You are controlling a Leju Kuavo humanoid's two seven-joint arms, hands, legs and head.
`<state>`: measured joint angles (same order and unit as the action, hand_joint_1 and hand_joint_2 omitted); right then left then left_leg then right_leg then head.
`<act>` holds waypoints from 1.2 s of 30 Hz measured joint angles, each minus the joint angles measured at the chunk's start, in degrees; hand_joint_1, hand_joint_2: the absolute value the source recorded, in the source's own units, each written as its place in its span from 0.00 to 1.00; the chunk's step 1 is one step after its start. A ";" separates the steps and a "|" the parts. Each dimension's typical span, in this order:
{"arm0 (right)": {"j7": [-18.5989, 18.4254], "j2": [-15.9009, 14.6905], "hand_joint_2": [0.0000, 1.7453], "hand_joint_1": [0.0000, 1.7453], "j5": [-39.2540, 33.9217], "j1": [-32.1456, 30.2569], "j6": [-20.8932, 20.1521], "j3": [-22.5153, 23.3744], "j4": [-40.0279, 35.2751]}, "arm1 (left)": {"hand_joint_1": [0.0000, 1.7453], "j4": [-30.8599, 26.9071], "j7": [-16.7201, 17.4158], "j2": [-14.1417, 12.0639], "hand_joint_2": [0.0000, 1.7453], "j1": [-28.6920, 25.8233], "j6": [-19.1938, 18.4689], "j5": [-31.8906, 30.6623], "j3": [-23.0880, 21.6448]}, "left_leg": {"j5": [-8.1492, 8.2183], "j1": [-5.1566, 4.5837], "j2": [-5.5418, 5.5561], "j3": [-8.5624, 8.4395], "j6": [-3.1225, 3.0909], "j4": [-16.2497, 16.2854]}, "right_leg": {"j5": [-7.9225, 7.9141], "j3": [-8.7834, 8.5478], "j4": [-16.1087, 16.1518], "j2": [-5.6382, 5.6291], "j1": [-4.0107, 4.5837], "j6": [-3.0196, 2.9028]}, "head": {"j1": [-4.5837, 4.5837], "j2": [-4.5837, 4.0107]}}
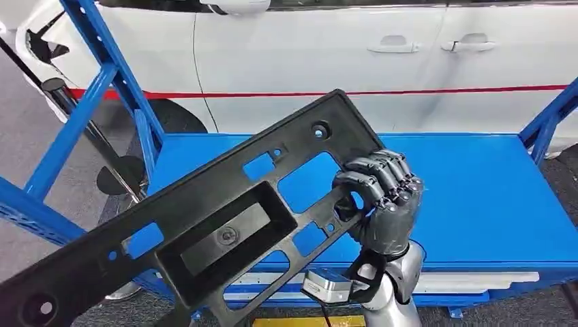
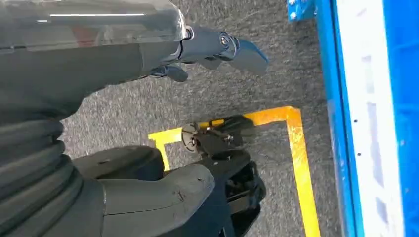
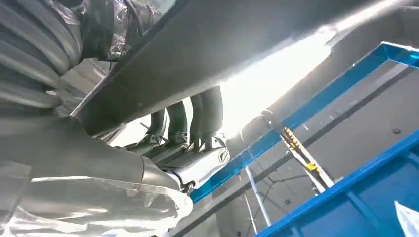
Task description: Take the parts from the cabinet and place them on the table.
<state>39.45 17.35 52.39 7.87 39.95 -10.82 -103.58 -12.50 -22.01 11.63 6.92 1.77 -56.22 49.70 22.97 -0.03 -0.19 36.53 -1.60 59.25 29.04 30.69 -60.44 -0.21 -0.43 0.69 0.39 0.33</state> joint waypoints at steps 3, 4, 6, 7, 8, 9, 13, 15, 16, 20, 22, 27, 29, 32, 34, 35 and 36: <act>0.00 0.00 1.00 1.00 0.26 -0.03 0.00 -0.20 0.66 | 0.00 0.00 0.04 0.22 1.00 -0.01 0.00 -0.17 0.00 | -1.10 0.06 0.07 0.51 1.20 -0.14 | -0.36 0.56 1.05 0.01 0.00 -1.36 | 0.04 0.00; 0.00 0.00 1.00 1.00 0.33 -0.02 -0.02 -0.24 0.79 | 0.00 0.00 0.07 0.22 1.00 -0.10 0.00 -0.24 0.00 | -0.20 0.42 0.13 0.90 1.45 0.68 | -1.00 0.98 1.31 0.38 -0.31 -1.83 | 0.02 0.00; 0.00 0.00 1.00 1.00 0.39 -0.03 -0.02 -0.42 1.11 | 0.00 0.04 0.07 0.31 1.00 -0.19 -0.02 -0.33 0.00 | 6.13 0.49 0.17 2.74 1.98 5.81 | -2.07 2.26 1.33 0.33 -0.29 -2.47 | 0.11 0.00; 0.00 0.00 1.00 1.00 0.46 -0.04 -0.02 -0.44 1.27 | 0.00 0.04 0.07 0.33 1.00 -0.19 -0.04 -0.39 0.00 | 9.08 0.61 0.16 3.89 2.17 9.98 | -2.56 2.98 1.32 0.35 -0.22 -2.50 | 0.11 0.00; 0.00 0.00 1.00 1.00 0.50 -0.04 -0.02 -0.44 1.33 | 0.00 0.04 0.07 0.33 1.00 -0.16 -0.04 -0.39 0.00 | 11.33 0.64 0.15 4.86 2.32 14.12 | -3.12 3.80 1.27 0.38 -0.15 -2.48 | 0.09 0.00; 0.00 0.00 1.00 1.00 0.50 -0.05 -0.02 -0.48 1.42 | 0.00 0.04 0.07 0.39 1.00 -0.15 -0.04 -0.39 0.00 | 12.04 0.64 0.15 5.17 2.38 16.85 | -3.66 4.61 1.20 0.42 -0.13 -2.43 | 0.11 0.00; -0.07 0.24 1.00 1.00 2.91 -0.04 -0.02 -0.41 1.62 | 0.00 0.04 0.07 0.46 1.00 -0.03 -0.07 -0.39 0.00 | 6.02 0.62 0.16 -5.00 1.83 5.28 | -5.47 6.95 0.81 0.39 -0.13 -1.94 | 0.11 0.00; -0.13 0.33 1.00 1.00 3.67 -0.04 -0.02 -0.03 1.72 | 0.00 0.04 0.09 0.46 1.00 0.29 -0.07 -0.39 0.00 | 7.81 0.13 0.22 -9.41 1.32 -2.00 | -6.16 7.22 0.73 0.44 0.02 -1.35 | 0.09 0.00; -0.15 0.33 1.00 1.00 3.80 -0.04 -0.02 0.13 1.86 | 0.00 0.07 0.09 0.52 1.00 0.34 -0.07 -0.37 0.00 | 7.31 0.00 0.27 -8.69 1.03 -1.64 | -6.62 6.99 1.00 0.61 -0.07 -0.85 | 0.09 0.00; -0.24 0.33 1.00 1.00 4.11 -0.05 -0.02 0.68 2.14 | 0.00 0.09 0.24 0.74 1.00 0.29 -0.07 -0.37 0.00 | 5.05 0.35 -0.22 -7.97 -0.69 -2.75 | -4.99 8.00 -0.16 0.35 -0.26 0.37 | 0.09 0.00; -1.10 0.33 1.00 1.00 5.27 -0.04 -0.02 1.25 2.25 | 0.00 0.09 0.24 0.87 1.00 0.35 -0.15 -0.39 0.00 | 4.08 0.25 -0.29 -6.57 -1.31 -2.58 | 1.31 10.27 -7.31 0.29 -0.33 0.54 | 0.09 0.00; -4.57 0.48 1.00 1.00 11.71 1.95 -0.02 4.72 3.34 | 0.00 0.09 0.72 0.87 1.00 0.33 -0.52 -0.76 -0.02 | 2.30 0.13 -0.35 -3.01 -1.01 -1.34 | 0.43 7.14 -10.04 0.32 -0.37 0.76 | 0.09 0.00; -5.40 0.70 1.00 1.00 13.03 3.52 -0.02 5.75 3.67 | 0.00 0.09 0.92 0.90 1.00 0.35 -0.70 -0.81 -0.09 | 1.96 0.15 -0.34 -1.98 -0.57 -0.50 | 0.23 0.70 0.25 0.33 -0.31 0.25 | 0.09 0.00; -6.12 0.94 1.00 1.00 13.70 4.71 0.00 7.00 4.02 | 0.00 0.11 0.96 0.92 1.00 0.38 -0.79 -0.83 -0.11 | 1.06 -0.04 -0.33 -1.48 0.54 -0.28 | -0.47 0.72 0.96 0.21 0.20 -0.53 | 0.13 0.00; -6.40 1.14 1.00 1.00 13.86 5.13 0.00 7.52 4.24 | 0.00 0.11 1.01 0.90 1.00 0.31 -0.83 -0.83 -0.11 | 0.82 -0.02 -0.17 -1.14 1.23 -0.25 | -1.47 1.24 1.62 0.33 -0.24 -1.63 | 0.11 0.00; -6.47 1.25 1.00 1.00 13.97 5.38 -0.02 7.63 4.28 | 0.00 0.11 1.03 0.90 1.00 0.31 -0.85 -0.83 -0.11 | 2.70 0.20 -0.03 -0.36 1.55 1.12 | -1.95 1.52 1.65 0.49 -0.22 -2.06 | 0.11 0.00; -6.71 1.29 1.00 1.00 14.10 5.53 -0.02 7.69 4.33 | 0.00 0.11 1.05 0.92 1.00 0.31 -0.92 -0.85 -0.11 | 5.53 0.25 -0.03 0.69 1.79 3.98 | -2.36 2.06 1.65 0.49 -0.24 -2.46 | 0.13 0.00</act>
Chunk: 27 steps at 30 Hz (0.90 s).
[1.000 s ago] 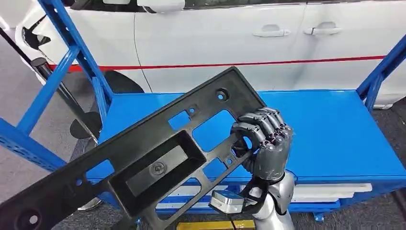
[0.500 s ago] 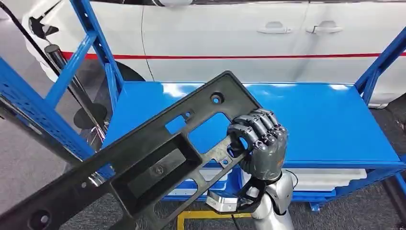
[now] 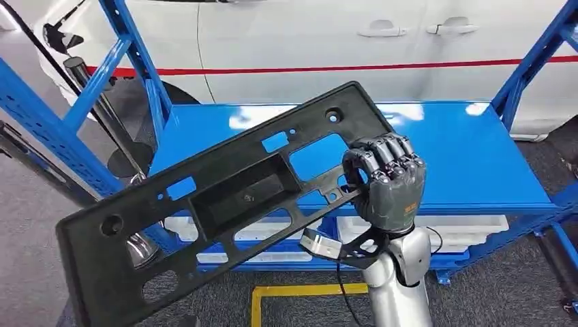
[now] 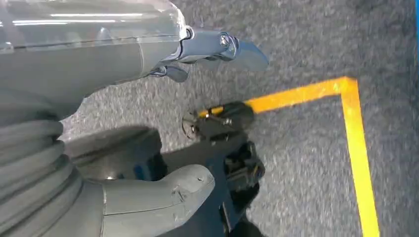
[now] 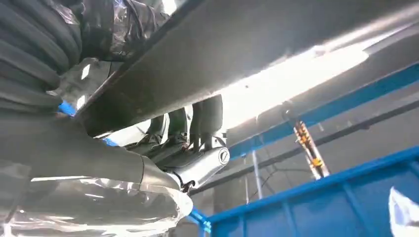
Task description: Take the parts from the cabinet and place them on the table.
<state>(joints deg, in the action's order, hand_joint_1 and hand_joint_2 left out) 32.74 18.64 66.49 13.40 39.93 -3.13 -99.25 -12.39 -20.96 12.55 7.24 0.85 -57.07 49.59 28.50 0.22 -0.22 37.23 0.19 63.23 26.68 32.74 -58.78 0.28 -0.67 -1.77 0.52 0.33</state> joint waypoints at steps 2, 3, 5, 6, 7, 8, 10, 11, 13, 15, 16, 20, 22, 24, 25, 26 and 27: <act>-0.55 0.02 1.00 1.00 0.55 0.15 0.00 0.33 0.11 | 0.00 0.00 0.04 0.00 1.00 0.01 -0.11 -0.15 -0.04 | 5.31 0.19 -0.01 2.89 0.42 8.52 | -0.90 1.32 -0.04 0.02 0.12 -0.14 | -0.02 0.00; -0.61 0.02 1.00 1.00 0.68 0.17 0.00 0.59 0.17 | 0.00 0.00 0.15 0.00 1.00 0.01 -0.11 -0.37 -0.09 | 6.59 0.22 -0.02 3.75 0.52 11.76 | -1.35 2.01 -0.12 0.03 0.17 -0.16 | 0.00 0.00; -0.63 0.02 1.00 1.00 0.74 0.19 0.00 1.07 0.24 | 0.00 0.00 0.42 -0.02 1.00 -0.02 -0.11 -0.61 -0.15 | 4.83 0.21 -0.01 1.68 0.39 10.83 | -2.28 3.38 -0.27 0.03 0.32 -0.06 | 0.00 0.00; -0.68 0.02 1.00 1.00 0.74 0.25 0.00 1.31 0.24 | 0.00 0.00 0.46 -0.02 1.00 0.00 -0.13 -0.66 -0.24 | 2.92 0.20 0.00 -1.08 0.13 6.97 | -2.63 3.85 -0.33 -0.01 0.37 -0.01 | 0.00 0.00; -0.68 0.04 1.00 1.00 0.74 0.31 0.00 1.46 0.24 | 0.00 0.00 0.48 -0.02 1.00 0.04 -0.11 -0.66 -0.33 | 1.05 0.08 0.00 -4.62 -0.29 1.71 | -2.94 4.15 -0.37 -0.07 0.45 0.07 | 0.00 0.00; -0.70 0.11 1.00 1.00 0.76 0.40 0.02 1.57 0.22 | 0.00 0.00 0.50 -0.04 1.00 0.15 -0.11 -0.66 -0.42 | 0.59 -0.27 0.04 -8.24 -1.03 -4.05 | -3.30 4.32 -0.37 -0.06 0.46 0.20 | 0.00 0.00; -0.70 0.13 1.00 1.00 0.81 0.70 0.02 1.84 0.24 | 0.00 0.00 0.52 -0.20 1.00 0.34 -0.11 -0.66 -0.46 | 0.83 -0.71 0.00 -9.18 -1.34 -6.06 | -4.10 4.57 -0.19 0.11 0.27 1.02 | 0.02 0.00; -0.70 0.13 1.00 1.00 0.81 0.77 0.00 1.88 0.22 | 0.00 0.00 0.52 -0.17 1.00 0.29 -0.11 -0.68 -0.48 | 0.69 -0.89 0.02 -8.78 -1.52 -6.30 | -4.40 4.58 -0.12 0.10 0.13 1.31 | -0.02 0.00; -0.70 0.13 1.00 1.00 0.81 0.86 0.00 2.01 0.22 | 0.00 0.00 0.55 -0.17 1.00 0.08 -0.11 -0.68 -0.50 | -0.26 -1.02 -0.01 -8.58 -2.16 -6.85 | -5.36 4.46 0.51 0.09 0.11 1.97 | -0.02 0.00; -0.68 0.11 1.00 1.00 0.90 0.98 0.00 2.36 0.24 | 0.00 0.00 0.63 -0.13 1.00 0.20 -0.20 -0.74 -0.61 | -1.89 -0.28 -0.47 -8.35 -2.61 -7.88 | -2.07 5.60 -1.89 -0.16 0.20 2.48 | -0.04 0.00; -0.68 0.11 1.00 1.00 0.92 1.13 0.02 2.47 0.24 | 0.00 0.00 0.61 -0.11 1.00 0.36 -0.22 -0.79 -0.66 | -2.33 -0.26 -0.49 -7.56 -2.86 -7.76 | 1.44 7.08 -5.80 -0.23 0.07 2.66 | -0.11 0.00; -0.57 0.11 1.00 1.00 0.87 1.13 0.00 3.23 0.35 | 0.00 0.00 0.83 -0.11 1.00 0.31 -0.26 -0.98 -0.94 | -3.80 -0.12 -0.55 -4.51 -2.64 -6.74 | 5.15 8.55 -15.80 -0.21 -0.42 3.47 | -0.07 0.00; -0.48 0.11 1.00 1.00 0.83 1.18 0.00 3.23 0.37 | 0.00 0.00 0.94 -0.04 1.00 0.32 -0.26 -1.01 -0.96 | -4.10 0.10 -0.53 -3.20 -2.23 -5.79 | 1.88 2.88 -8.15 -0.15 -0.83 3.62 | -0.07 0.00; -0.46 0.13 1.00 1.00 0.85 1.52 0.00 3.21 0.44 | 0.00 0.00 1.03 -0.04 1.00 0.50 -0.15 -1.01 -0.98 | -4.18 -0.13 -0.47 -1.77 -1.64 -4.60 | 2.83 -1.35 -1.15 -0.18 -0.60 3.58 | -0.09 0.00; -0.43 0.15 1.00 1.00 0.83 1.54 0.02 3.23 0.39 | 0.00 0.00 1.07 -0.04 1.00 0.57 -0.11 -1.01 -1.01 | -4.41 -0.09 -0.44 -1.68 -1.32 -4.27 | 1.93 -0.79 -1.79 -0.39 -0.34 2.85 | 0.00 0.00; -0.50 0.15 1.00 1.00 0.83 1.58 0.02 3.23 0.48 | 0.00 0.00 1.09 -0.02 1.00 0.61 -0.09 -1.01 -1.01 | -4.64 -0.11 -0.40 -1.59 -0.99 -4.08 | 2.11 -0.62 -1.37 -0.34 -0.47 2.68 | -0.07 0.00; -0.50 0.17 1.00 1.00 0.85 1.61 0.00 3.21 0.59 | 0.00 0.00 1.14 -0.02 1.00 0.63 -0.09 -1.00 -1.01 | -5.05 -0.05 -0.39 -1.46 -0.54 -4.22 | 1.90 -0.34 -1.63 -0.40 -0.24 2.24 | -0.02 0.00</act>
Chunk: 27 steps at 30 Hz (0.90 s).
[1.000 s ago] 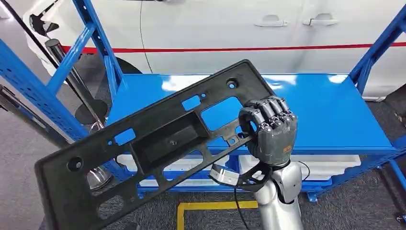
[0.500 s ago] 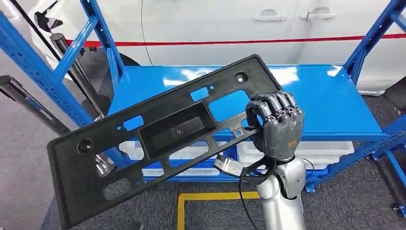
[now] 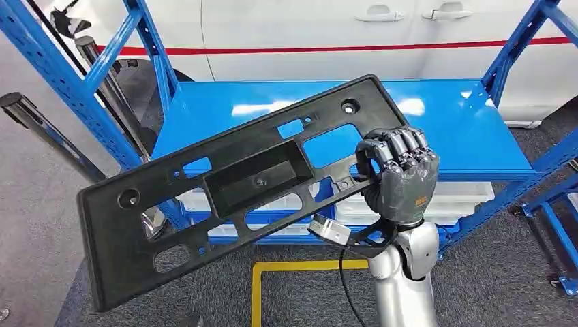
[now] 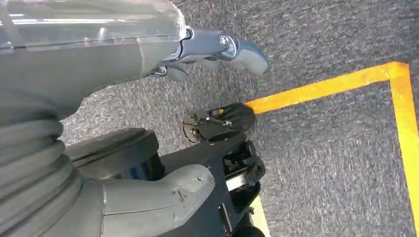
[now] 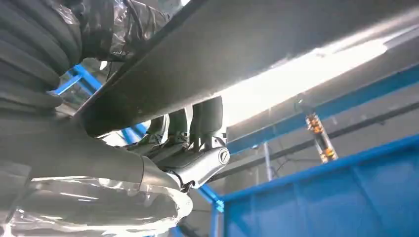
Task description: Take the parts from the cabinet and place them on the table.
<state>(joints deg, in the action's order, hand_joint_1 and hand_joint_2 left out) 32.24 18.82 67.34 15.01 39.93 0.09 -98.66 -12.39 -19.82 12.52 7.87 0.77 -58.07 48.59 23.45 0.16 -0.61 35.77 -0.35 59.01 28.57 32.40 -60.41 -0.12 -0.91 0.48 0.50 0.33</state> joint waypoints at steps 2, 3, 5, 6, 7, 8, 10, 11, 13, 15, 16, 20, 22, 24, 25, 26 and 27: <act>-0.02 0.13 1.00 1.00 0.11 0.19 0.00 -0.11 0.11 | 0.00 0.00 0.09 0.00 1.00 0.03 0.04 -0.02 0.00 | 0.78 0.37 0.09 0.64 0.55 0.67 | -0.90 0.64 0.40 0.18 -0.26 -1.25 | -0.02 0.00; -0.11 0.22 1.00 1.00 0.29 0.24 0.00 -0.22 0.15 | 0.00 0.00 0.11 0.00 1.00 0.03 0.07 -0.02 0.00 | 2.90 0.39 0.10 1.40 0.82 2.15 | -1.28 1.05 0.41 0.18 -0.23 -1.65 | 0.00 0.00; -0.11 0.22 1.00 1.00 0.29 0.24 0.00 -0.22 0.15 | 0.00 0.00 0.11 0.00 1.00 0.03 0.07 -0.02 0.00 | 2.90 0.39 0.10 1.40 0.82 2.15 | -1.28 1.05 0.41 0.18 -0.23 -1.65 | 0.00 0.00; -0.11 0.22 1.00 1.00 0.29 0.24 0.00 -0.22 0.15 | 0.00 0.00 0.11 0.00 1.00 0.03 0.07 -0.02 0.00 | 2.90 0.39 0.10 1.40 0.82 2.15 | -1.28 1.05 0.41 0.18 -0.23 -1.65 | 0.00 0.00; -0.11 0.22 1.00 1.00 0.29 0.24 0.00 -0.22 0.15 | 0.00 0.00 0.11 0.00 1.00 0.03 0.07 -0.02 0.00 | 2.90 0.39 0.10 1.40 0.82 2.15 | -1.28 1.05 0.41 0.18 -0.23 -1.65 | 0.00 0.00; -0.13 0.26 1.00 1.00 0.35 0.25 0.00 -0.28 0.17 | 0.00 0.00 0.11 0.00 1.00 0.03 0.07 -0.04 0.00 | 3.07 0.39 0.10 1.46 0.83 2.31 | -1.30 1.08 0.41 0.19 -0.23 -1.68 | 0.02 0.00; -0.17 0.28 1.00 1.00 0.46 0.29 0.00 -0.33 0.17 | 0.00 0.00 0.11 0.02 1.00 0.02 0.07 -0.07 0.00 | 3.93 0.39 0.11 1.72 0.89 3.15 | -1.42 1.22 0.40 0.19 -0.23 -1.77 | 0.02 0.00; -0.18 0.28 1.00 1.00 0.46 0.31 0.00 -0.33 0.17 | 0.00 0.00 0.11 0.02 1.00 0.02 0.07 -0.07 0.00 | 4.29 0.39 0.11 1.86 0.91 3.55 | -1.47 1.28 0.40 0.19 -0.23 -1.81 | 0.02 0.00; -0.28 0.28 1.00 1.00 0.74 0.40 0.00 -0.66 0.20 | 0.00 0.00 0.11 0.04 1.00 0.05 0.04 -0.11 -0.02 | 8.59 0.43 0.11 3.75 1.14 9.48 | -2.08 2.06 0.39 0.24 -0.04 -2.10 | 0.02 0.00; -0.48 0.28 1.00 1.00 0.98 0.46 0.00 -0.98 0.31 | 0.00 0.00 0.11 0.07 1.00 0.05 0.00 -0.13 -0.02 | 11.76 0.42 0.12 5.53 1.14 16.87 | -3.07 3.50 0.25 0.25 0.40 -2.25 | 0.02 0.00; -0.79 0.31 1.00 1.00 1.07 0.56 0.00 -1.46 0.24 | 0.00 0.00 0.09 0.07 1.00 0.22 -0.02 -0.15 -0.07 | 5.61 -0.70 0.28 -6.03 -1.27 2.07 | -4.62 5.11 0.09 0.16 1.01 -2.26 | 0.02 0.00; -0.81 0.33 1.00 1.00 1.16 0.86 0.00 -1.99 0.13 | 0.00 0.00 0.07 0.00 1.00 0.37 -0.04 -0.18 -0.11 | 3.82 -0.44 0.14 -7.18 -2.65 -3.44 | -6.64 5.62 0.86 0.40 0.86 -0.46 | 0.00 0.00; -0.87 0.26 1.00 1.00 1.18 1.04 0.00 -1.99 0.11 | 0.00 0.00 0.02 0.00 1.00 0.56 -0.07 -0.18 -0.20 | 2.41 -0.59 -0.18 -6.24 -3.14 -3.93 | -1.25 7.11 -2.85 0.10 0.58 0.16 | -0.02 0.00; -0.94 0.26 1.00 1.00 1.18 1.06 0.00 -1.99 0.13 | 0.00 0.00 0.02 0.00 1.00 0.54 -0.09 -0.18 -0.33 | 1.50 -0.59 -0.21 -4.76 -2.89 -3.71 | 4.39 9.30 -11.05 0.10 0.23 0.82 | 0.00 0.00; -0.94 0.26 1.00 1.00 1.18 1.06 0.02 -1.99 0.13 | 0.00 0.00 0.02 0.00 1.00 0.51 -0.09 -0.18 -0.35 | 1.07 -0.58 -0.26 -4.02 -2.77 -3.54 | 5.12 9.79 -14.03 0.13 -0.01 1.18 | -0.02 0.00; -0.94 0.26 1.00 1.00 1.18 1.06 0.00 -1.99 0.15 | 0.00 0.00 0.02 0.00 1.00 0.51 -0.09 -0.17 -0.37 | 0.62 -0.49 -0.33 -3.18 -2.60 -3.28 | 4.16 9.33 -15.07 0.14 -0.30 1.53 | -0.02 0.00; -0.96 0.26 1.00 1.00 1.18 1.07 0.00 -1.99 0.15 | 0.00 0.00 0.04 0.02 1.00 0.47 -0.15 -0.22 -0.39 | 0.29 -0.34 -0.34 -2.27 -2.34 -2.85 | 2.32 7.73 -13.76 0.17 -0.59 1.84 | 0.00 0.00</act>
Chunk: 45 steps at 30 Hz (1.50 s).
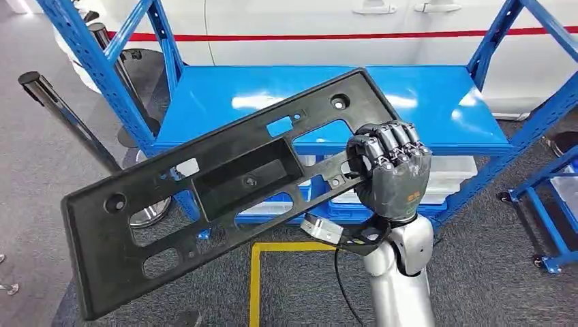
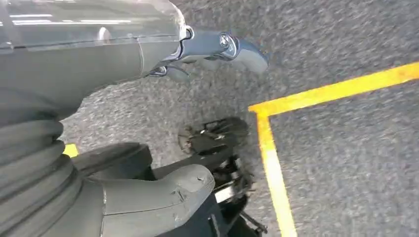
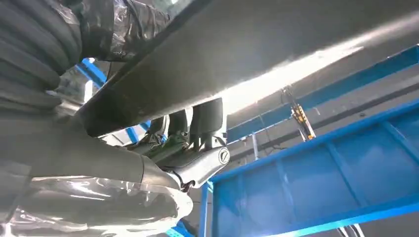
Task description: Take the parts from the cabinet and place them on the table.
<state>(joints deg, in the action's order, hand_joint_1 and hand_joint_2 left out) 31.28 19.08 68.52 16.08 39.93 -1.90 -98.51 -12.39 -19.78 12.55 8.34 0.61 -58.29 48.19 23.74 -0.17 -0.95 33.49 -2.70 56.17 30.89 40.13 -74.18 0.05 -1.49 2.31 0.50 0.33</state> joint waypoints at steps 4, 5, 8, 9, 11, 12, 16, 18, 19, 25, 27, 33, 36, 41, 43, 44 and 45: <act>-0.11 0.07 1.00 1.00 0.24 0.10 0.00 -0.13 0.00 | 0.00 0.00 0.06 0.09 1.00 0.03 -0.09 -0.20 -0.04 | -0.38 0.28 0.16 3.28 1.31 3.16 | -0.73 -9.51 13.67 -0.14 0.03 0.18 | 0.06 0.00; -0.16 0.07 1.00 1.00 0.28 0.11 0.00 -0.13 0.02 | 0.00 0.00 0.04 0.09 1.00 -0.03 -0.11 -0.31 -0.04 | -0.76 0.19 0.17 3.48 1.81 3.32 | -0.94 -8.89 13.34 -0.11 -0.10 -0.29 | 0.04 0.00; -0.15 0.07 1.00 1.00 0.20 0.12 0.00 -0.20 0.13 | 0.00 0.02 0.24 0.09 1.00 -0.29 -0.13 -0.28 -0.04 | -1.68 0.64 0.24 4.19 2.77 3.39 | -1.97 -7.85 13.63 -0.06 0.03 -2.41 | 0.04 0.00; -0.15 0.15 1.00 1.00 0.20 0.15 0.00 -0.26 0.15 | 0.00 0.02 0.24 0.09 1.00 -0.29 -0.13 -0.28 -0.04 | 0.42 0.84 0.39 4.99 3.10 4.62 | -2.54 -7.41 13.63 0.06 0.04 -3.10 | 0.07 0.00; -0.15 0.15 1.00 1.00 0.17 0.18 0.00 -0.33 0.15 | 0.00 0.02 0.28 0.09 1.00 -0.35 -0.17 -0.28 -0.04 | 6.63 0.91 0.41 6.99 3.47 11.08 | -3.53 -6.16 13.67 0.09 0.14 -3.74 | 0.09 0.00; -0.15 0.15 1.00 1.00 0.17 0.18 0.00 -0.33 0.22 | 0.00 0.02 0.31 0.11 1.00 -0.34 -0.17 -0.28 -0.04 | 9.27 0.92 0.41 8.04 3.58 15.26 | -4.07 -5.45 13.66 0.11 0.26 -3.83 | 0.07 0.00; -0.22 0.15 1.00 1.00 0.15 0.17 0.00 -0.33 0.48 | 0.00 0.02 0.31 0.09 1.00 -0.32 -0.17 -0.28 -0.04 | 6.75 0.87 0.44 4.05 3.19 15.66 | -6.24 -2.63 13.55 0.09 0.50 -3.71 | 0.07 0.00; -0.24 0.17 1.00 1.00 -0.07 0.17 0.00 -0.35 0.46 | 0.00 0.02 0.28 0.07 1.00 -0.16 -0.04 -0.22 -0.04 | 4.85 0.71 0.54 -2.98 2.50 6.47 | -7.14 -2.02 13.55 0.02 0.46 -3.37 | 0.09 0.00; -0.35 0.17 1.00 1.00 -0.17 0.18 0.00 -0.44 0.46 | 0.00 0.02 0.28 -0.04 1.00 -0.02 -0.02 -0.09 -0.04 | 6.65 0.30 0.67 -5.48 2.05 2.08 | -7.55 -1.79 13.57 0.04 0.58 -2.90 | 0.06 0.00; -0.70 0.09 1.00 1.00 -0.33 0.25 0.00 -0.81 0.55 | 0.00 0.02 0.22 0.00 1.00 -0.17 -0.02 0.11 -0.04 | 3.37 0.28 0.30 -4.12 0.39 0.04 | -5.30 -0.73 12.22 0.06 0.25 -1.07 | 0.02 0.00; -0.72 0.07 1.00 1.00 -0.35 0.23 0.00 -0.81 0.61 | 0.00 0.02 0.22 0.00 1.00 -0.12 -0.02 0.13 -0.04 | 2.32 0.12 0.27 -2.51 -0.02 0.35 | 1.04 1.59 4.36 0.01 0.21 -0.93 | 0.02 0.00; -0.74 0.02 1.00 1.00 -0.35 0.22 0.00 -0.83 0.81 | 0.00 0.02 0.22 0.00 1.00 -0.23 -0.02 0.15 -0.04 | 0.24 -0.04 0.27 2.24 0.58 2.66 | -2.54 -7.60 10.41 0.09 0.20 -1.14 | 0.04 0.00; -0.81 0.04 1.00 1.00 -0.35 0.22 0.00 -0.87 0.79 | 0.00 0.02 0.22 0.09 1.00 -0.26 -0.02 0.17 -0.04 | -0.35 -0.22 0.26 3.12 1.52 3.52 | -1.06 -8.72 13.68 0.00 0.79 -1.98 | 0.02 0.00; -0.85 0.18 1.00 1.00 -0.33 0.34 0.00 -1.31 0.92 | 0.00 0.02 0.22 0.07 1.00 -0.36 -0.02 0.33 -0.04 | 5.20 0.26 0.58 5.54 3.49 8.25 | -3.93 -6.73 14.38 0.27 0.36 -4.17 | 0.15 0.00; -0.85 0.18 1.00 1.00 -0.33 0.33 0.00 -1.33 0.98 | 0.00 0.02 0.22 0.07 1.00 -0.36 -0.02 0.33 -0.04 | 10.28 0.62 0.57 7.58 4.08 16.06 | -5.04 -5.19 14.32 0.32 0.41 -4.18 | 0.17 0.00; -0.85 0.17 1.00 1.00 -0.33 0.33 0.00 -1.33 1.07 | 0.00 0.02 0.22 0.07 1.00 -0.37 -0.02 0.33 -0.04 | 10.90 0.76 0.57 7.89 4.26 18.76 | -5.65 -4.33 14.26 0.31 0.41 -4.10 | 0.17 0.00; -0.85 0.17 1.00 1.00 -0.33 0.33 0.00 -1.33 1.14 | 0.00 0.02 0.22 0.07 1.00 -0.37 -0.02 0.33 -0.04 | 9.97 0.90 0.56 7.09 4.38 19.00 | -6.22 -3.47 14.17 0.32 0.35 -4.00 | 0.17 0.00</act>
<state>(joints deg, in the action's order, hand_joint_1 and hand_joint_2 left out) 30.42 19.26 68.19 16.40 39.93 -3.23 -97.37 -12.37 -19.56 12.61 7.96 0.59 -57.96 48.15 33.70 0.72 -0.38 40.59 1.69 75.17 24.67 36.66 -60.01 0.37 -1.15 -1.69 0.68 0.33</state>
